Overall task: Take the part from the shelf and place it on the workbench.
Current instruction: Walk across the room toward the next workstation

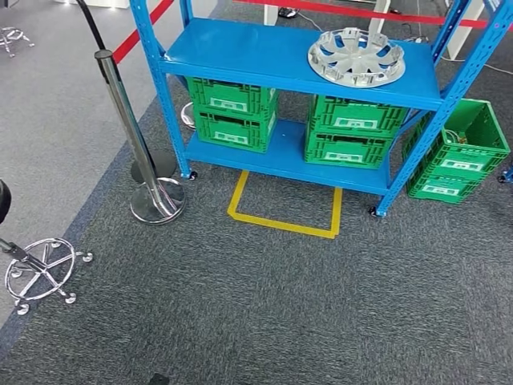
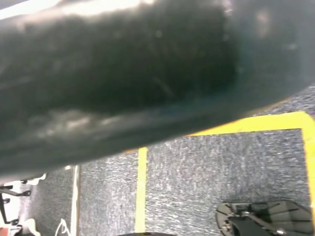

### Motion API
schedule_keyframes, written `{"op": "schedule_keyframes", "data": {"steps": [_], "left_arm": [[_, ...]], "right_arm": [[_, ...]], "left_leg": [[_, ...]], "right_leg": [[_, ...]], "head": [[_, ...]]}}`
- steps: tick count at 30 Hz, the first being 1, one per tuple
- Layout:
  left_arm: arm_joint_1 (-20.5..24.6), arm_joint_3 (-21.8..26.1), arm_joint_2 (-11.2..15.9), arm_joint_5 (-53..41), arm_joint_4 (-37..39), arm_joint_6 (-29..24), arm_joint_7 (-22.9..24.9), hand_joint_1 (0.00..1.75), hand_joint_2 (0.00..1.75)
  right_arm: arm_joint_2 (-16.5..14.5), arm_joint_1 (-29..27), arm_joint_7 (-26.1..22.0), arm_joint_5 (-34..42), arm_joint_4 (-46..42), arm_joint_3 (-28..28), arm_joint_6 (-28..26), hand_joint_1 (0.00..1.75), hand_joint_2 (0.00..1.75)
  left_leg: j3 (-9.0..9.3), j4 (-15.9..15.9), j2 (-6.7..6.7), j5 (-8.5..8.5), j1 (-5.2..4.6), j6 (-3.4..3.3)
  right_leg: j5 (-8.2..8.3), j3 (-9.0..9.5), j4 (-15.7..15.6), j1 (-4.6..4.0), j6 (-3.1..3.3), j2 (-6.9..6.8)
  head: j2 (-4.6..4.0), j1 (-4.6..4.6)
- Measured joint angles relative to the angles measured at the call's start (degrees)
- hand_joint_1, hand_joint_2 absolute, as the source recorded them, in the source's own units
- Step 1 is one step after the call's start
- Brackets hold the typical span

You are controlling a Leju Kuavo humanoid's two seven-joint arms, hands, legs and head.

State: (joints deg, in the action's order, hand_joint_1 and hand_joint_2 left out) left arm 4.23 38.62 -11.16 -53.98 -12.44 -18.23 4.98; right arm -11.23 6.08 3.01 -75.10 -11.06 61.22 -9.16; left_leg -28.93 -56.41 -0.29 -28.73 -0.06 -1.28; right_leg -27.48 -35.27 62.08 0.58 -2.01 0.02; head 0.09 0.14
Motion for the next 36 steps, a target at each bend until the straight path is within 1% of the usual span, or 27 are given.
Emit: {"op": "schedule_keyframes", "data": {"steps": [1,2,5,6,7,8,10,11,12,13,14,15,16,17,20,21,22,23,25,26,27,28,30,31,32,34,36], "left_arm": [[0.05,0.00,-0.02,0.00,0.00,0.00,0.00,0.00,0.00],[0.09,0.00,-0.03,0.00,0.00,0.00,0.00,0.00,0.00],[0.20,0.00,0.00,-0.02,0.00,-0.01,0.00,0.00,0.00],[0.23,0.00,0.01,-0.04,0.00,-0.01,-0.01,0.00,0.00],[0.24,0.00,0.02,-0.05,0.00,-0.02,-0.01,0.00,0.00],[0.25,0.01,0.04,-0.07,0.00,-0.02,-0.02,0.00,0.00],[0.16,0.02,0.06,-0.07,0.00,-0.02,-0.01,0.00,0.00],[0.07,0.03,0.07,-0.07,0.00,-0.02,-0.01,0.00,0.00],[-0.01,0.04,0.08,-0.07,0.00,-0.02,-0.01,0.00,0.00],[-0.07,0.04,0.09,-0.07,0.00,-0.02,-0.01,0.00,0.00],[-0.07,0.04,0.09,-0.07,0.00,-0.02,-0.02,0.00,0.00],[-0.03,0.05,0.11,-0.07,0.00,-0.02,-0.02,0.00,0.00],[0.04,0.05,0.12,-0.07,0.00,-0.03,-0.02,0.00,0.00],[0.12,0.06,0.13,-0.08,0.00,-0.03,-0.02,0.00,0.00],[0.13,0.08,0.16,-0.09,0.00,-0.05,-0.02,0.00,0.00],[0.08,0.10,0.16,-0.10,0.00,-0.07,-0.02,0.00,0.00],[0.08,0.11,0.14,-0.12,0.00,-0.08,-0.02,0.00,0.00],[0.11,0.13,0.10,-0.14,0.00,-0.08,-0.02,0.00,0.00],[0.14,0.14,0.05,-0.16,0.00,-0.09,-0.02,0.00,0.00],[0.10,0.15,0.03,-0.16,0.00,-0.09,-0.02,0.00,0.00],[0.04,0.17,0.04,-0.16,0.00,-0.09,-0.02,0.00,0.00],[-0.01,0.20,0.03,-0.16,0.00,-0.09,-0.02,0.00,0.00],[-0.02,0.30,-0.03,-0.16,0.01,-0.09,-0.02,0.00,0.00],[0.03,0.37,-0.05,-0.16,0.02,-0.09,-0.02,0.00,0.00],[0.09,0.44,-0.07,-0.16,0.03,-0.10,-0.02,0.00,0.00],[0.19,0.53,-0.08,-0.16,0.04,-0.11,-0.02,0.00,0.00],[0.20,0.56,-0.05,-0.16,0.03,-0.15,-0.02,0.00,0.00]], "right_arm": [[0.00,0.08,-0.01,0.00,0.00,0.00,0.01,0.00,0.00],[0.00,0.13,-0.01,0.00,0.00,0.00,0.01,0.00,0.00],[0.00,0.06,-0.01,0.01,0.00,0.02,0.01,0.00,0.00],[0.00,0.03,-0.02,0.02,0.00,0.02,0.01,0.00,0.00],[0.00,0.06,-0.04,0.03,0.00,0.02,0.01,0.00,0.00],[0.00,0.10,-0.05,0.03,0.00,0.02,0.02,0.00,0.00],[0.00,0.14,-0.08,0.05,0.00,0.02,0.03,0.00,0.00],[0.00,0.09,-0.08,0.05,0.00,0.02,0.03,0.00,0.00],[0.00,0.03,-0.08,0.05,0.00,0.02,0.03,0.00,0.00],[0.00,-0.02,-0.08,0.05,0.00,0.02,0.03,0.00,0.00],[0.00,-0.05,-0.08,0.05,0.00,0.02,0.03,0.00,0.00],[-0.01,-0.03,-0.08,0.05,0.00,0.02,0.03,0.00,0.00],[-0.01,0.01,-0.08,0.05,0.00,0.02,0.03,0.00,0.00],[-0.01,0.05,-0.08,0.05,0.00,0.02,0.03,0.00,0.00],[0.00,0.19,-0.07,0.05,0.00,0.02,0.02,0.00,0.00],[0.00,0.23,-0.07,0.05,0.00,0.02,0.02,0.00,0.00],[0.00,0.29,-0.08,0.05,0.00,0.02,0.01,0.00,0.00],[0.00,0.30,-0.09,0.04,0.00,0.02,0.02,0.00,0.00],[0.00,0.25,-0.11,0.04,0.00,0.02,0.03,0.00,0.00],[0.00,0.16,-0.11,0.03,0.00,0.02,0.03,0.00,0.00],[0.00,0.06,-0.10,0.02,0.00,0.02,0.03,0.00,0.00],[0.00,-0.01,-0.10,0.01,0.00,0.02,0.03,0.00,0.00],[0.01,-0.03,-0.10,0.00,0.00,0.03,0.03,0.00,0.00],[0.02,0.02,-0.10,0.00,0.00,0.03,0.03,0.00,0.00],[0.02,0.05,-0.10,0.00,0.00,0.03,0.03,0.00,0.00],[0.02,0.05,-0.08,-0.01,0.00,0.03,0.04,0.00,0.00],[0.02,-0.02,-0.04,-0.02,0.00,0.04,0.04,0.00,0.00]], "left_leg": [[0.25,-0.03,0.01,-0.30,-0.10,0.30],[0.36,-0.05,0.02,-0.53,-0.18,0.60],[0.59,-0.19,0.05,-1.06,-0.14,1.44],[0.22,-1.21,0.07,-1.75,-0.07,1.78],[-0.79,-3.38,0.08,-2.93,0.02,2.14],[-2.58,-6.79,0.10,-4.50,0.15,2.46],[-7.20,-14.60,0.10,-7.23,0.35,2.83],[-8.86,-16.77,0.11,-7.19,0.41,2.90],[-9.49,-16.81,0.11,-5.91,0.43,2.87],[-9.03,-14.67,0.11,-3.58,0.44,2.74],[-7.74,-10.94,0.11,-0.72,0.41,2.48],[-6.24,-7.21,0.11,1.35,0.31,2.18],[-4.94,-4.04,0.11,2.51,0.21,1.85],[-4.15,-2.16,0.12,2.82,0.10,1.56],[-3.52,-0.97,0.09,2.26,0.03,0.70],[-3.29,-0.72,0.09,2.27,0.14,0.34],[-3.05,-0.47,0.10,2.27,0.26,0.01],[-2.83,-0.34,0.12,2.20,0.34,-0.26],[-2.61,-0.35,0.14,1.85,0.25,-0.57],[-2.44,-0.35,0.13,1.65,0.19,-0.62],[-2.18,-0.35,0.09,1.42,0.15,-0.61],[-1.77,-0.36,0.04,1.13,0.13,-0.55],[-0.79,-0.37,-0.01,0.41,0.05,-0.23],[-0.46,-0.42,-0.02,0.04,-0.05,0.05],[-0.29,-0.45,-0.02,-0.22,-0.14,0.31],[-0.17,-0.40,-0.02,-0.50,-0.22,0.82],[-0.09,-0.85,0.01,-1.07,-0.11,1.43]], "right_leg": [[0.80,1.43,-2.67,-0.06,0.27,0.00],[0.84,2.23,-3.99,-0.16,0.56,0.03],[0.37,2.73,-4.41,-0.16,1.52,0.12],[0.31,2.94,-4.60,-0.06,1.86,0.09],[0.25,3.18,-4.78,0.06,2.18,0.05],[0.12,3.39,-4.84,0.09,2.44,0.01],[-0.27,3.70,-4.84,0.07,2.73,-0.03],[-0.49,3.95,-4.83,0.06,2.75,0.00],[-0.73,4.28,-4.83,0.06,2.71,0.05],[-1.00,4.71,-4.83,0.06,2.63,0.12],[-1.30,5.17,-4.84,0.06,2.50,0.17],[-1.63,5.52,-4.82,-0.03,2.27,0.21],[-1.97,5.68,-4.79,-0.13,1.99,0.26],[-2.25,5.66,-4.79,-0.21,1.69,0.26],[-2.74,5.73,-4.94,-0.18,0.69,0.13],[-3.24,5.59,-4.28,-0.14,0.41,0.10],[-4.31,4.83,-2.49,-0.11,0.18,0.08],[-5.89,3.23,0.61,-0.03,0.00,0.08],[-9.10,-1.47,8.64,0.03,-0.28,0.05],[-9.51,-3.37,11.32,0.04,-0.36,0.05],[-8.68,-4.25,11.91,0.04,-0.37,0.05],[-6.63,-3.85,10.02,0.03,-0.28,0.05],[-1.74,-0.62,2.10,-0.04,0.14,0.01],[-0.24,0.99,-1.30,-0.10,0.42,0.02],[0.38,2.01,-3.34,-0.18,0.68,0.03],[0.21,2.53,-4.09,-0.32,1.19,0.12],[0.13,2.87,-4.37,-0.16,1.80,0.15]], "head": [[0.00,-0.02],[0.00,-0.02],[0.00,-0.07],[0.00,-0.20],[0.00,-0.30],[0.00,-0.41],[0.00,-0.49],[0.00,-0.50],[0.00,-0.51],[0.00,-0.52],[0.00,-0.51],[0.00,-0.51],[0.00,-0.51],[0.00,-0.45],[0.00,-0.39],[0.00,-0.34],[0.00,-0.21],[0.00,-0.09],[0.00,0.09],[0.00,0.09],[0.00,0.11],[0.00,0.12],[0.00,0.14],[0.00,0.16],[0.00,0.12],[0.00,0.06],[0.00,-0.09]]}}
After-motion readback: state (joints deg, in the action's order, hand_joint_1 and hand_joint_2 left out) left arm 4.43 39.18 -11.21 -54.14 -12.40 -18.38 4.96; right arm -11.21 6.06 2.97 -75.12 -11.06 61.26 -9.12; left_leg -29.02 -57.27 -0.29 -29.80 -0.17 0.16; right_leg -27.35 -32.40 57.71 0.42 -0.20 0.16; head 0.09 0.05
